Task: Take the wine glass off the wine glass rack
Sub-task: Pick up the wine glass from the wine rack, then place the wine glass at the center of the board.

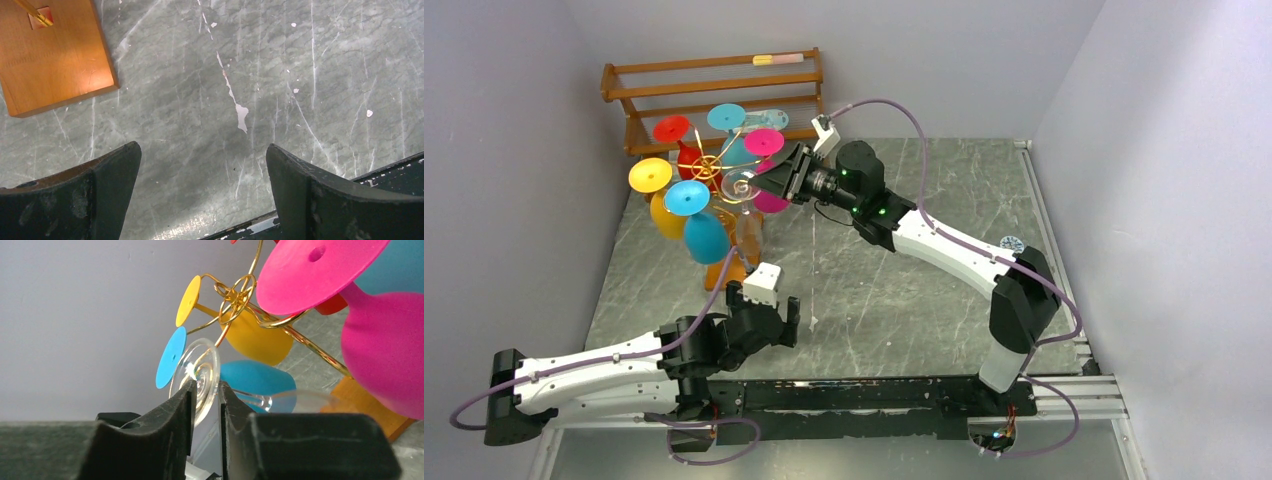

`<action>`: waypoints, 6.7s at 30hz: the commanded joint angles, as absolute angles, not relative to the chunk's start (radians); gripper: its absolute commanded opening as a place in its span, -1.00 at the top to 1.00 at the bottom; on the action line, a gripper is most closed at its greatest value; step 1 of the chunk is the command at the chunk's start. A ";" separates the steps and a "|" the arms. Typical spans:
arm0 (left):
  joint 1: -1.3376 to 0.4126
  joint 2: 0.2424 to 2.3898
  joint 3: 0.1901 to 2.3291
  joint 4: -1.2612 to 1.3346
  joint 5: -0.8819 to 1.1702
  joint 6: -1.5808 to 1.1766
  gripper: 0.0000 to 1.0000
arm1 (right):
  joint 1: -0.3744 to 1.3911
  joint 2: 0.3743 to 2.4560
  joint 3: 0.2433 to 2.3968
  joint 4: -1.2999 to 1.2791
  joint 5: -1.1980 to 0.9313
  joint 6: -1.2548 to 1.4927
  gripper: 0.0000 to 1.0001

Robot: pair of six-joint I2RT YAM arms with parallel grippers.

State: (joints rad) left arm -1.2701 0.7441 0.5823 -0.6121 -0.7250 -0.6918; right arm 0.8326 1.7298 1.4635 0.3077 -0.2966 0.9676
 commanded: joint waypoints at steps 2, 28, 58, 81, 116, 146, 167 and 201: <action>-1.272 0.737 0.600 -0.577 -0.711 -0.674 -0.99 | 0.839 1.740 1.487 0.310 -0.292 0.979 0.60; -1.273 0.721 0.618 -0.570 -0.722 -0.673 -0.99 | 0.844 1.664 1.488 0.304 -0.266 1.121 1.00; -1.272 0.763 0.627 -0.560 -0.753 -0.702 -0.99 | 0.926 1.702 1.619 0.004 -0.191 1.063 1.00; -1.272 0.738 0.617 -0.543 -0.728 -0.708 -0.99 | 0.916 1.785 1.714 0.043 -0.065 1.138 1.00; -1.273 0.768 0.644 -0.550 -0.729 -0.739 -0.99 | 0.873 1.565 1.403 0.212 0.112 1.284 1.00; -1.105 1.068 0.687 -0.086 -0.118 -0.645 -0.99 | 0.438 0.889 0.682 0.120 -0.119 0.715 1.00; -0.930 0.973 0.560 0.355 0.213 -0.681 -0.99 | 0.411 0.789 0.596 0.158 -0.641 0.395 1.00; -0.899 1.080 0.507 0.709 0.354 -0.833 0.47 | 0.414 0.826 0.561 0.279 -0.916 0.491 1.00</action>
State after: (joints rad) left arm -0.9043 1.0660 0.4957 0.6464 0.3069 -0.8341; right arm 0.4168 0.8337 0.5732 0.2298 -0.8948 0.4915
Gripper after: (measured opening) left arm 0.278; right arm 0.098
